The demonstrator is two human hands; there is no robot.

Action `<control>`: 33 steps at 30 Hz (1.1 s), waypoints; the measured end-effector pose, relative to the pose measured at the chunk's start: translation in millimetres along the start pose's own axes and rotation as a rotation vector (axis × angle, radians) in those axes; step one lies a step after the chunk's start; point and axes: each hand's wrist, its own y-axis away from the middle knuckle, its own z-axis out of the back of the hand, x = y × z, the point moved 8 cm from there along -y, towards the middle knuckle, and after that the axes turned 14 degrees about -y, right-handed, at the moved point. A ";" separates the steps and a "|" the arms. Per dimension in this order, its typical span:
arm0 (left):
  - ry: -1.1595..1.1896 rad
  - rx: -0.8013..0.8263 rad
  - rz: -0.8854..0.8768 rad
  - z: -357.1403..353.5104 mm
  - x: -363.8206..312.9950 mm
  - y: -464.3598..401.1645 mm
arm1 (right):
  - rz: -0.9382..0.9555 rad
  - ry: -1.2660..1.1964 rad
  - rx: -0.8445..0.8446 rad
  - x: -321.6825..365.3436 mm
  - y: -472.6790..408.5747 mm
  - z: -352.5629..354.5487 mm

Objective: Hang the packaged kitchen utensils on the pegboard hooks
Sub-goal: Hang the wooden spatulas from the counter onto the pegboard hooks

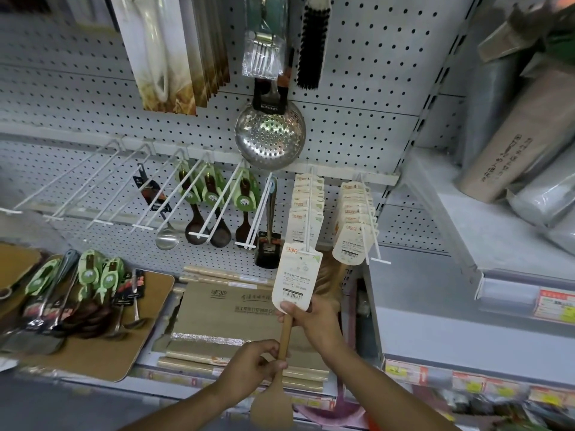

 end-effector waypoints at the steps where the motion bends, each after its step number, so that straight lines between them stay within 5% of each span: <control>1: 0.005 -0.001 0.010 0.9 1.5 -1.5 | 0.000 0.002 -0.010 0.6 -2.0 0.4; 20: -0.301 -0.110 0.035 29.4 -3.8 -50.8 | 0.061 0.305 -0.092 16.0 -67.1 13.3; 27: -0.627 -0.301 -0.081 101.2 -6.3 -24.8 | 0.064 0.662 0.022 4.1 -37.7 -1.3; 33: -0.748 -0.380 -0.186 185.5 0.8 26.6 | 0.218 0.923 0.269 -3.8 -35.2 -81.4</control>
